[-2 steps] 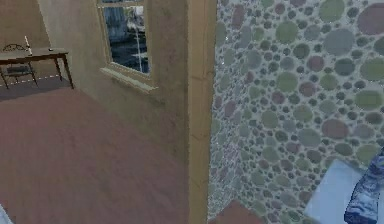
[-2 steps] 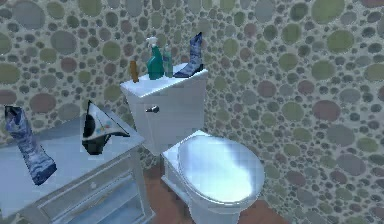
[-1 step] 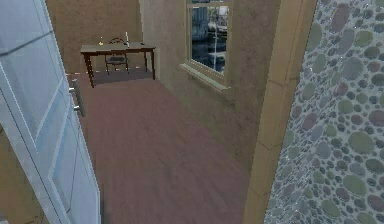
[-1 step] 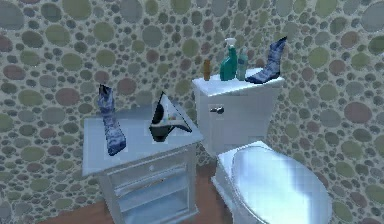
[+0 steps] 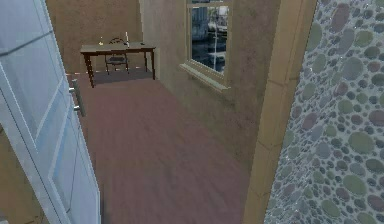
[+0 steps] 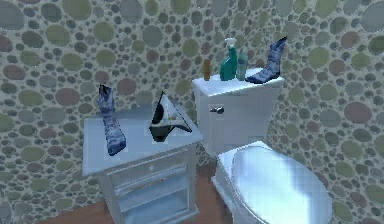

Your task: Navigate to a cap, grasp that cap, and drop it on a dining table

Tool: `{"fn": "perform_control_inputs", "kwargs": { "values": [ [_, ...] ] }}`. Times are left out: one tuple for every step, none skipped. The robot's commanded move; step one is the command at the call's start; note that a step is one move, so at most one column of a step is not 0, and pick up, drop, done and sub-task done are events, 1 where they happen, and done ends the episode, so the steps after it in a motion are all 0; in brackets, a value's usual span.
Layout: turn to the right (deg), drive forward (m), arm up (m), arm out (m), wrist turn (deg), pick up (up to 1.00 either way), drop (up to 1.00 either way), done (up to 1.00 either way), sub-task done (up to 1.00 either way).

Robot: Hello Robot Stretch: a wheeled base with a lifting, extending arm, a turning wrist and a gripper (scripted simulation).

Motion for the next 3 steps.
{"fn": "perform_control_inputs", "kwargs": {
  "values": [
    [0.0, 0.0, 0.38, 0.0, 0.0, 0.0, 0.0, 0.0, 0.0],
    [0.0, 0.0, 0.0, 0.44, 0.0, 0.0, 0.0, 0.0, 0.0],
    [0.0, 0.0, 0.0, 0.0, 45.0, 0.0, 0.0, 0.0, 0.0]
  ]
}}
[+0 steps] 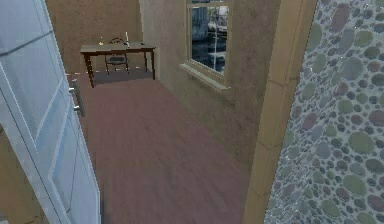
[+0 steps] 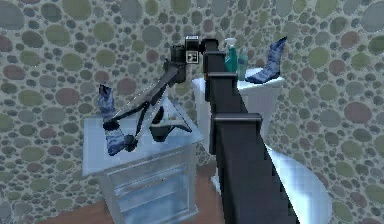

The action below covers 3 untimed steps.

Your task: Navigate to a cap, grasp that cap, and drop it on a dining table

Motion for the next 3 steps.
{"fn": "perform_control_inputs", "kwargs": {
  "values": [
    [0.0, 0.0, 0.0, 0.0, 45.0, 0.0, 0.0, 0.0, 0.0],
    [0.0, 0.0, 0.0, 0.0, 45.0, 0.0, 0.0, 0.0, 0.0],
    [0.0, 0.0, 0.0, 0.0, 15.0, 0.0, 0.0, 0.0, 0.0]
  ]
}}
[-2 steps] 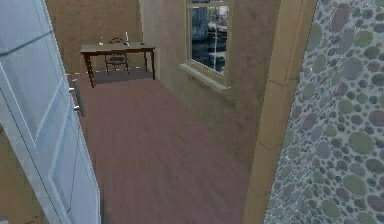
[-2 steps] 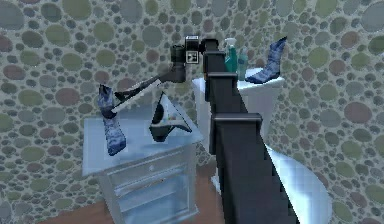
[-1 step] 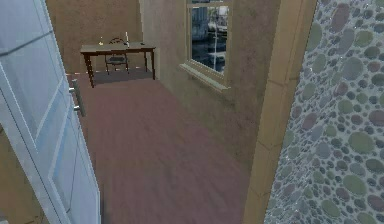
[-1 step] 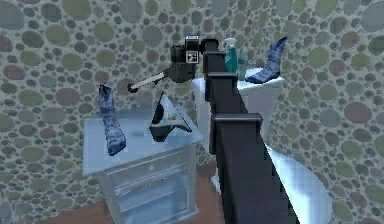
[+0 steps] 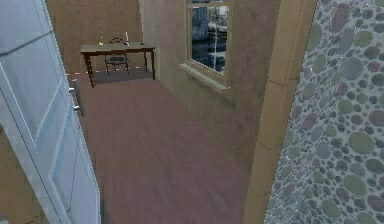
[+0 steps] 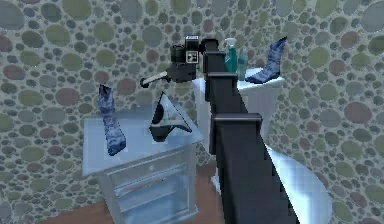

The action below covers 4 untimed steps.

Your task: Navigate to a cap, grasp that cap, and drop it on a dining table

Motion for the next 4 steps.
{"fn": "perform_control_inputs", "kwargs": {
  "values": [
    [0.0, 0.0, -0.28, 0.0, 0.0, 0.0, 0.0, 0.0, 0.0],
    [0.0, 0.0, 0.0, 0.0, 0.0, 1.0, 0.0, 0.0, 0.0],
    [0.0, 0.0, 0.1, 0.0, 0.0, 0.0, 0.0, 0.0, 0.0],
    [0.0, 0.0, 0.18, 0.0, 0.0, 0.0, 0.0, 0.0, 0.0]
  ]
}}
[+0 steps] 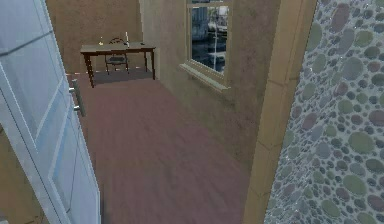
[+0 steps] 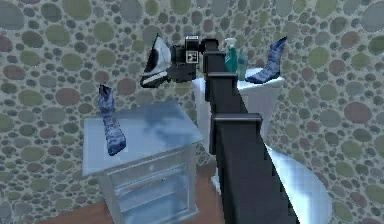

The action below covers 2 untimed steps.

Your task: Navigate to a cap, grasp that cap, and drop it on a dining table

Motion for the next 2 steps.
{"fn": "perform_control_inputs", "kwargs": {
  "values": [
    [0.0, 0.0, 0.0, 0.0, -45.0, 0.0, 0.0, 0.0, 0.0],
    [0.0, 0.0, 0.0, 0.0, -45.0, 0.0, 0.0, 0.0, 0.0]
  ]
}}
